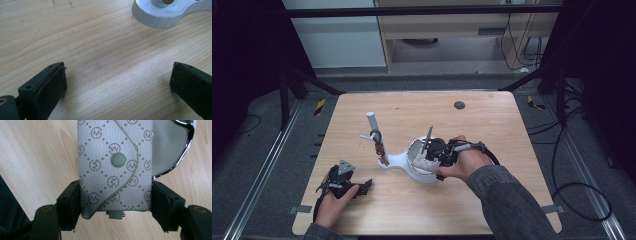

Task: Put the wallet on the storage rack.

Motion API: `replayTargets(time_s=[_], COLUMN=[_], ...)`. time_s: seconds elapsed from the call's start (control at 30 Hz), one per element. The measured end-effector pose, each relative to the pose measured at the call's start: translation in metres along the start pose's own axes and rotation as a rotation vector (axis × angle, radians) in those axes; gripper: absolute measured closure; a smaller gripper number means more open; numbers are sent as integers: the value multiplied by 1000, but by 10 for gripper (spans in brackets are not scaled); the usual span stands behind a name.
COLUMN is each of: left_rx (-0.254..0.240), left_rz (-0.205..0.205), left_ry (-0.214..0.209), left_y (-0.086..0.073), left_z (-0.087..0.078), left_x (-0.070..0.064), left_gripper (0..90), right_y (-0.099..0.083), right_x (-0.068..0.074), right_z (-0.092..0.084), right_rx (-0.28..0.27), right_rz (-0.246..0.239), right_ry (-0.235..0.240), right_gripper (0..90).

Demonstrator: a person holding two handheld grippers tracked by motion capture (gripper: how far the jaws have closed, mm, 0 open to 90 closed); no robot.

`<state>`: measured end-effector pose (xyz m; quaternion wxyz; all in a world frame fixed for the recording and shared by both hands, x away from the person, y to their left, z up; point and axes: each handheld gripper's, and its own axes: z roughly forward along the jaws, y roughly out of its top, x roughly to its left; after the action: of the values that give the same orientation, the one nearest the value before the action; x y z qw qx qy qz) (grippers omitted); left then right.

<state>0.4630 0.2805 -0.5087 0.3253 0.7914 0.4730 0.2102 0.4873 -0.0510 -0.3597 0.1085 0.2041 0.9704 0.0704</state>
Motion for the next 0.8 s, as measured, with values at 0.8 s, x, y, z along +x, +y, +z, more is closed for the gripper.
replayTargets(time_s=[0.8], left_rx=[0], left_rz=[0], left_ry=[0], left_y=[0], left_z=[0], left_x=[0], left_gripper=[1], right_y=[8], right_x=[-3], right_z=[5], right_rx=[24], right_rz=[9], right_ry=[8], right_gripper=[314])
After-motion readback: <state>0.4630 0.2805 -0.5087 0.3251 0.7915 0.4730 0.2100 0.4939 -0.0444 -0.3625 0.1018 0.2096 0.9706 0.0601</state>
